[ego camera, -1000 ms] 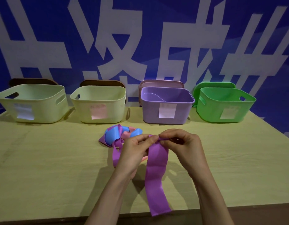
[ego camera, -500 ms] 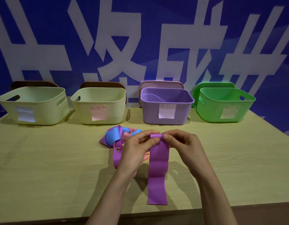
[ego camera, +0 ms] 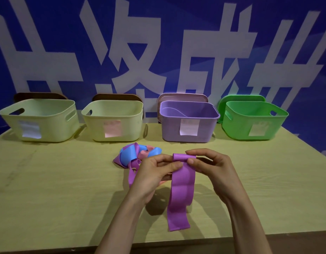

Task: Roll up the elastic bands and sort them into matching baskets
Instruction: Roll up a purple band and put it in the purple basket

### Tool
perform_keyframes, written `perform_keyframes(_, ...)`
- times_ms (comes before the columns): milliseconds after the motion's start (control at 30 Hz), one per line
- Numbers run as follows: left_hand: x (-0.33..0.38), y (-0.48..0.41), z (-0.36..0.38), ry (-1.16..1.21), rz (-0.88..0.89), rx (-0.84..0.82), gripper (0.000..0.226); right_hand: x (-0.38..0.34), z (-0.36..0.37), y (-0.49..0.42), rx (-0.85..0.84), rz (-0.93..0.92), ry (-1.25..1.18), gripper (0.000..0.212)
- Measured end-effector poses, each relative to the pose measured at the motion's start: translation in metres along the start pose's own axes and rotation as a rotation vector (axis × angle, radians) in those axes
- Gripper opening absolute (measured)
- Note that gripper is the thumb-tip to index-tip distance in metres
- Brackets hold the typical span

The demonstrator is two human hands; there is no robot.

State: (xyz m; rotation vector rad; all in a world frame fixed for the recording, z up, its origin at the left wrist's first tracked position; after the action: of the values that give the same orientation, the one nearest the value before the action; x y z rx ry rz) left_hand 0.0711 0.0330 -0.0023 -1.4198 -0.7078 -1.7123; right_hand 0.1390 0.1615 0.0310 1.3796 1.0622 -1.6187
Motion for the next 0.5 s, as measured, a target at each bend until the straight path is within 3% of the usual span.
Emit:
perform_keyframes(133, 0.006, 0.001, 0.0, -0.003, 0.028, 0.002, 0.028, -0.011, 0.0, 0.0, 0.009, -0.083, 0.08, 0.026)
perform_keyframes(233, 0.01, 0.002, 0.0, 0.021, 0.048, 0.033, 0.014, -0.015, 0.002, 0.001, 0.008, -0.109, 0.124, 0.027)
perform_keyframes(433, 0.019, 0.003, -0.002, 0.08, 0.107, 0.037, 0.017, -0.007, 0.007, 0.002, -0.059, -0.007, 0.104, 0.026)
perform_keyframes(500, 0.021, 0.004, -0.001, 0.06, 0.132, 0.024, 0.019, -0.006, 0.01, 0.002, -0.074, -0.002, 0.172, 0.017)
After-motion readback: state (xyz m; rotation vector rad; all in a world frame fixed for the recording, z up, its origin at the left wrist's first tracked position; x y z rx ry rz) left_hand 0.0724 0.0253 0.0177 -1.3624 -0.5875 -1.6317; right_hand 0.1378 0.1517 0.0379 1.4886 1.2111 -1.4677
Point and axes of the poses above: each hand's wrist, its own y-axis away from the middle knuckle, its own z-axis out of the palm, x = y × z, the point moved 10 cm from there along -y, towards the middle knuckle, and after that the axes turned 5 degrees about z, right-handed, at the moved point
